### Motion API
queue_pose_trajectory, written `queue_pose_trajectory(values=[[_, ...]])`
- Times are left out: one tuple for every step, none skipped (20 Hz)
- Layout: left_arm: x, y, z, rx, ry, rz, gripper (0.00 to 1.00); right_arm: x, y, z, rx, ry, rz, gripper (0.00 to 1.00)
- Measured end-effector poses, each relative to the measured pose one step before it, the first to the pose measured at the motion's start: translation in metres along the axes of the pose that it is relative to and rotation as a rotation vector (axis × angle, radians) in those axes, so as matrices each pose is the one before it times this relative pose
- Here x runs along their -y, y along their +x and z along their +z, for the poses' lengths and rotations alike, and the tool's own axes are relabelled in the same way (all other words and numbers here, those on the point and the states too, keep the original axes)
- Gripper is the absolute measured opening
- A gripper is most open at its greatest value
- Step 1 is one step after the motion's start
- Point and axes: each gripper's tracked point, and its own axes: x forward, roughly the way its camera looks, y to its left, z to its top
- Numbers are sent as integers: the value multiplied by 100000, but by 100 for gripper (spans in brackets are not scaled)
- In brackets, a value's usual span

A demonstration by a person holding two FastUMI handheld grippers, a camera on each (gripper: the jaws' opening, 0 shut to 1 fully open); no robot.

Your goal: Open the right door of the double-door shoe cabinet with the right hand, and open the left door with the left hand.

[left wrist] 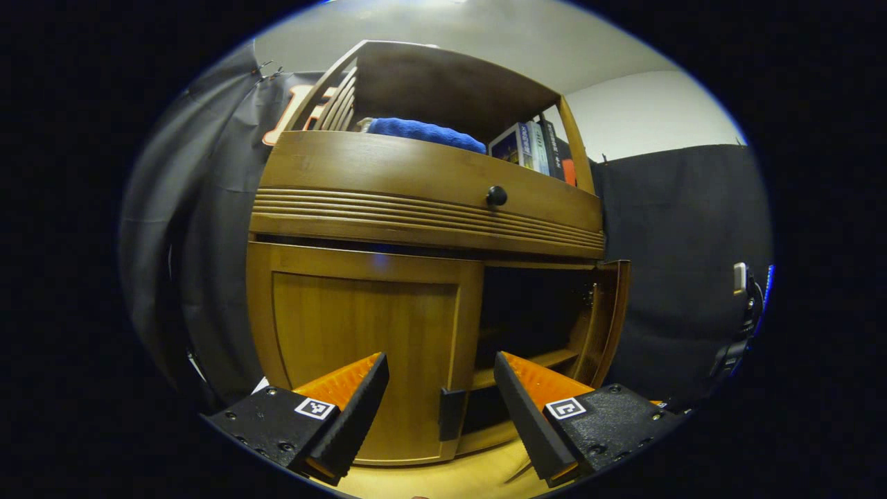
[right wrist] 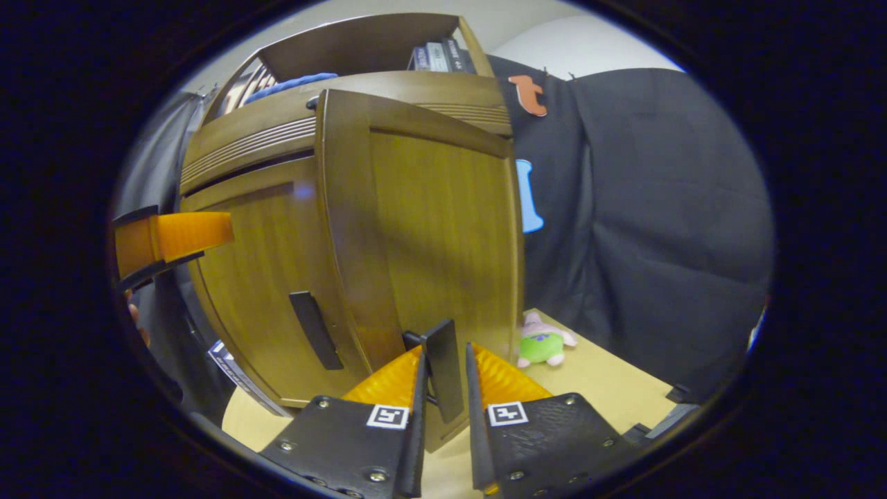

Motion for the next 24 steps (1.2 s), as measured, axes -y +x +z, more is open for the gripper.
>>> queue_pose_trajectory(values=[[592,-49,60,108,29,-1226,95,793,-443,-17,-7,1155,-1290,27],[654,-71,50,104,65,-1233,94,870,-365,48,276,956,-1461,27],[692,19,-26,31,-12,-1393,94,868,-423,109,194,678,-1714,27],[707,-8,28,-86,32,-1385,91,1012,-378,153,625,381,-1960,27],[635,-11,-88,-132,-25,-1337,94,969,-276,215,680,40,-2141,27],[528,39,-110,-252,-117,-1189,94,1148,-247,145,566,-40,-2344,27],[516,30,-201,-390,-180,-1077,94,1146,-153,269,733,-57,-2293,27],[504,33,-190,-532,-342,-862,91,1117,-87,198,402,286,-1996,27],[448,-2,-228,-612,-455,-887,91,978,-437,83,-9,855,-913,22],[346,45,-228,-742,-531,-790,91,1004,150,27,582,759,-1417,17],[282,31,-261,-713,-526,-610,91,939,138,203,485,-726,-1732,13],[140,2,-192,-608,-435,-344,95,1199,46,217,686,-1621,-2715,10],[97,11,-226,-523,-397,-147,94,902,102,197,559,-1133,-1187,8],[-28,40,-141,-451,-351,-93,95,549,29,123,177,-234,-518,10],[-67,83,-199,-449,-174,69,95,342,35,73,-94,76,73,11],[-197,55,-215,-347,130,493,95,405,138,-2,152,-82,-112,12],[-325,97,-206,-350,269,730,95,352,114,84,77,-462,-484,12],[-438,208,-219,-575,298,929,95,264,23,242,87,-554,-385,12],[-394,102,-326,-588,142,893,95,366,31,46,203,-165,-605,12],[-562,92,-282,-616,-32,1218,95,367,79,132,313,330,-964,11],[-607,115,-277,-549,-236,1215,95,379,-19,207,536,465,-1478,11],[-610,81,-294,-517,-286,1295,95,589,199,106,522,218,-1636,12],[-501,140,-272,-522,-72,1016,95,673,144,135,510,-151,-1507,12],[-463,172,-289,-736,216,1060,95,584,12,202,492,-352,-1369,12]])
